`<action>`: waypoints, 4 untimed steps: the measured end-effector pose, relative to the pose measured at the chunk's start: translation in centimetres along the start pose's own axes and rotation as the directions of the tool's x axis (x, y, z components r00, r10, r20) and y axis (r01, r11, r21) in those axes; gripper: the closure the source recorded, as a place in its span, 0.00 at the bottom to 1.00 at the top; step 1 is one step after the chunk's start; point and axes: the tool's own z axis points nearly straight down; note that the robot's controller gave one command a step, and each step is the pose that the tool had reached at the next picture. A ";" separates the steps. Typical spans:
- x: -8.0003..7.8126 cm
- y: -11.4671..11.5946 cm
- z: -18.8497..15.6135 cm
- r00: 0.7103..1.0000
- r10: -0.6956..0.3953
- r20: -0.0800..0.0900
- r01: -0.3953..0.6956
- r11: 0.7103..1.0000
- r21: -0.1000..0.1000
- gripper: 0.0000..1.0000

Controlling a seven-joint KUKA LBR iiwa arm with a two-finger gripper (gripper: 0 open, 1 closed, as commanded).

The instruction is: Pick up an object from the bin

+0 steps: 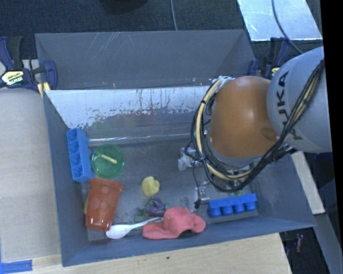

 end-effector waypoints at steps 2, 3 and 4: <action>0.3 3.9 4.2 0.968 0.252 0.003 -0.252 0.968 0.000 0.00; -0.6 6.2 7.3 0.993 0.118 -0.003 -0.118 0.993 0.003 0.00; 0.5 5.2 8.4 0.981 0.192 0.008 -0.192 0.981 -0.008 1.00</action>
Offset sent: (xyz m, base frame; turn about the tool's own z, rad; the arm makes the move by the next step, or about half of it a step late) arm -0.0052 0.0506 -0.0533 0.3119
